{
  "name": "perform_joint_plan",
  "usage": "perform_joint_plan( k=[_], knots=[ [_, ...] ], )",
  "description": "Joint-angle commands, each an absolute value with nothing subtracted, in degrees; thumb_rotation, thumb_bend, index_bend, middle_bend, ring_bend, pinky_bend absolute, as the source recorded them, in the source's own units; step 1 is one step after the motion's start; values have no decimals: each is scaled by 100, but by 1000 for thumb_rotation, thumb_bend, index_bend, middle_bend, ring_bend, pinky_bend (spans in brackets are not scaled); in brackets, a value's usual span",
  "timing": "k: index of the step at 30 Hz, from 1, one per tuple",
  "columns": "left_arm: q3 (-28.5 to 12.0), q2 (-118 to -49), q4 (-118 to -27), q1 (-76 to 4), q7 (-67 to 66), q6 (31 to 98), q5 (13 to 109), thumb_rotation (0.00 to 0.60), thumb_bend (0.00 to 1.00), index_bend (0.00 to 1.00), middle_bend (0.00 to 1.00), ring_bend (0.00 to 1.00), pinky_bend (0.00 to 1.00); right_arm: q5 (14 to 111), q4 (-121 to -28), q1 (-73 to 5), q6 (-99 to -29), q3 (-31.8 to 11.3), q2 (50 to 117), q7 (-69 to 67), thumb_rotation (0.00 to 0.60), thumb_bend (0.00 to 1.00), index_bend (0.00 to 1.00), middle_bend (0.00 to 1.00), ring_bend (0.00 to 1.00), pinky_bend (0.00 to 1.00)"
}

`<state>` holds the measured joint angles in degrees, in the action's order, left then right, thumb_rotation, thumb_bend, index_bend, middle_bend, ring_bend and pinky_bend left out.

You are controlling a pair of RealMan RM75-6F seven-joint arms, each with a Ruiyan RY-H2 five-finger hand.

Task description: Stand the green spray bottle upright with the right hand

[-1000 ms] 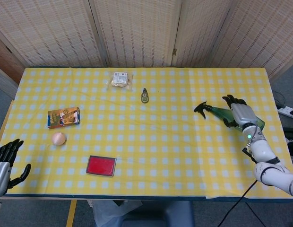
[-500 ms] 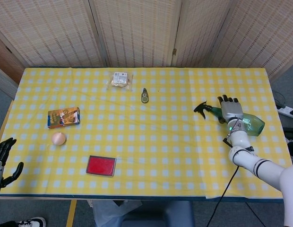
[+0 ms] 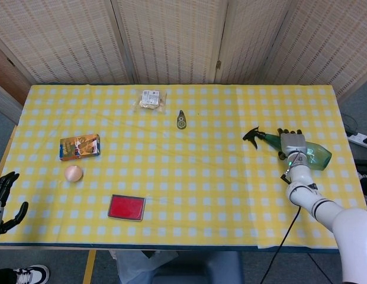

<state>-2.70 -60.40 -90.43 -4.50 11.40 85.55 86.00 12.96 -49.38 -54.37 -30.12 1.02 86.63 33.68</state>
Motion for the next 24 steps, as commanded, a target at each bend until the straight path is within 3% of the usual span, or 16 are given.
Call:
perform_joint_plan(
  k=[1, 5, 13, 18, 24],
  knots=[
    [-268, -6040, -9042, -450, 1145, 8565, 8615, 48, 412, 0, 91, 94, 128, 1308, -4810, -5407, -2974, 107, 8760, 3375, 600, 475, 19, 144, 137, 6],
    [-268, -6034, -9043, -441, 1161, 8586, 8623, 49, 412, 0, 91, 94, 128, 1509, -4593, -5370, -3021, 20, 8933, 3283, 600, 475, 91, 202, 197, 87],
    [-266, -6028, -9036, -444, 1177, 8579, 8626, 48, 412, 0, 91, 94, 128, 2307, -4369, -5200, -3355, -264, 9146, 2891, 600, 475, 428, 490, 504, 512],
    [-265, -6027, -9043, -436, 1168, 8602, 8638, 47, 412, 0, 91, 94, 128, 3245, -4517, -5027, -3933, -631, 9126, 2092, 600, 475, 511, 558, 580, 595],
    [-258, -6042, -9040, -457, 1120, 8566, 8647, 48, 411, 0, 91, 95, 128, 5102, -5073, -4695, -5239, -1005, 9045, 126, 600, 475, 516, 561, 585, 605]
  ],
)
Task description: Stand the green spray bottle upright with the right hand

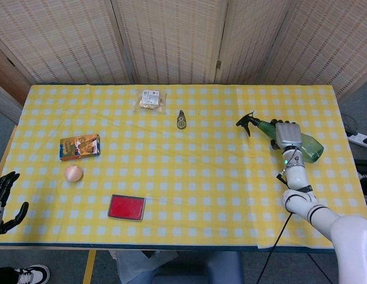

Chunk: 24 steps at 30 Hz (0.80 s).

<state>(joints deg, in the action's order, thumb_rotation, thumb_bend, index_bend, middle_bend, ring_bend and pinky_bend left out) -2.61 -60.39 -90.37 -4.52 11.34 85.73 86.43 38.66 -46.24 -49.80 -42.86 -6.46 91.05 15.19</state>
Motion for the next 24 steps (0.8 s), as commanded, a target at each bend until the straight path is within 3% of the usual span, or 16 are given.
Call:
perform_joint_plan(
  k=[1, 5, 12, 18, 24],
  knots=[
    [-255, -6043, -9046, -457, 1107, 8570, 8655, 47, 411, 0, 91, 95, 128, 5349, -5224, -4627, -5433, -1090, 9034, -280, 600, 475, 516, 561, 583, 605],
    [-245, -6039, -9078, -438, 1067, 8627, 8697, 49, 412, 0, 91, 95, 128, 6022, -5592, -4368, -6027, -1354, 9118, -1740, 600, 475, 516, 564, 591, 608],
    [-237, -6039, -9093, -422, 1049, 8670, 8725, 51, 412, 0, 91, 95, 128, 6622, -5704, -3954, -6485, -1569, 9504, -3692, 600, 475, 515, 566, 599, 613],
    [-235, -6053, -9081, -445, 1014, 8612, 8701, 50, 412, 0, 91, 95, 128, 7265, -5238, -3712, -7345, -1625, 10101, -5029, 600, 475, 516, 569, 608, 613],
    [-224, -6063, -9102, -452, 967, 8609, 8725, 46, 412, 0, 91, 95, 128, 7804, -4265, -3572, -7861, -1401, 10692, -5895, 600, 475, 515, 569, 607, 614]
  ],
)
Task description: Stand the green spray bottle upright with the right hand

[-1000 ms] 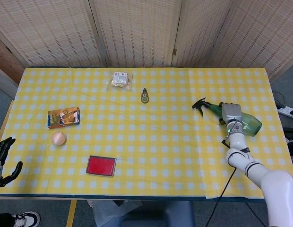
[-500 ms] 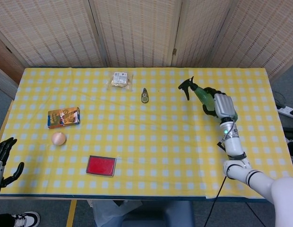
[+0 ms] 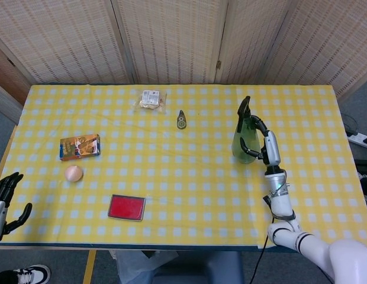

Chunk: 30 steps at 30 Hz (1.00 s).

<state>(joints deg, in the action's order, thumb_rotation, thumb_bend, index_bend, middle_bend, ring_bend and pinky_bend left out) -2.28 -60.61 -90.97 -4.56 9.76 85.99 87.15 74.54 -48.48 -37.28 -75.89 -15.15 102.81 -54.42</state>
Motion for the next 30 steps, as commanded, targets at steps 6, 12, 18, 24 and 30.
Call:
perform_joint_plan(
  k=[6, 12, 18, 24, 30],
  knots=[
    [-223, -6059, -9121, -426, 958, 8678, 8751, 48, 412, 0, 91, 95, 128, 8120, -3207, -3473, -7940, -1114, 11211, -6363, 600, 475, 516, 569, 602, 613],
    [-228, -6058, -9114, -428, 981, 8687, 8758, 46, 412, 0, 91, 95, 128, 8333, -2493, -3487, -7922, -938, 11501, -6539, 600, 475, 516, 567, 601, 612],
    [-231, -6055, -9105, -429, 1004, 8697, 8765, 50, 412, 0, 91, 95, 128, 8328, -2284, -3466, -7830, -948, 11558, -6582, 600, 475, 513, 553, 579, 600],
    [-244, -6062, -9069, -445, 1042, 8672, 8743, 48, 414, 0, 92, 96, 127, 8338, -2260, -3363, -7872, -939, 11493, -6583, 600, 475, 391, 499, 528, 540],
    [-247, -6079, -9060, -473, 991, 8609, 8711, 49, 416, 0, 91, 96, 127, 8353, -2348, -3227, -7857, -901, 11356, -6599, 600, 475, 180, 405, 451, 433]
  ],
)
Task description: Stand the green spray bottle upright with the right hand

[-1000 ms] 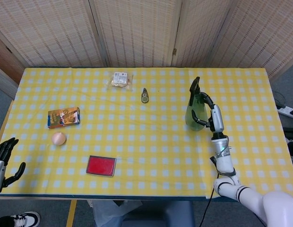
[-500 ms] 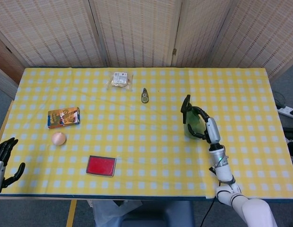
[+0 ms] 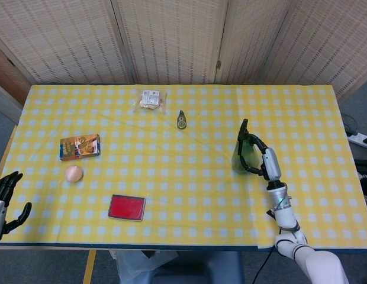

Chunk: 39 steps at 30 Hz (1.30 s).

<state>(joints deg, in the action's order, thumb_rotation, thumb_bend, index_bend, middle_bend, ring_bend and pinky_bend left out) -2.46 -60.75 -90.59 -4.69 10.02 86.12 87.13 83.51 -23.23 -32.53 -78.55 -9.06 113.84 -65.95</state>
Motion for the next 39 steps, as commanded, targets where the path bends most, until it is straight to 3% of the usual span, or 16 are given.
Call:
perform_joint_plan(
  k=[1, 14, 26, 39],
  knots=[
    [-249, -6082, -9062, -474, 981, 8611, 8710, 50, 416, 0, 91, 96, 127, 8351, -2376, -3203, -7871, -905, 11330, -6614, 600, 475, 143, 388, 437, 416],
    [-250, -6101, -9059, -470, 937, 8654, 8737, 50, 416, 0, 91, 101, 127, 8434, -2984, -2853, -8215, -849, 10859, -6534, 600, 475, 26, 299, 354, 295],
    [-237, -6111, -9090, -470, 874, 8686, 8786, 52, 416, 0, 91, 103, 127, 8531, -3833, -2612, -8409, -808, 10325, -6102, 600, 445, 0, 176, 216, 90],
    [-243, -6110, -9084, -470, 879, 8688, 8771, 51, 417, 0, 91, 103, 127, 8515, -4197, -2398, -8408, -802, 10046, -5915, 600, 424, 0, 135, 188, 60]
  ],
)
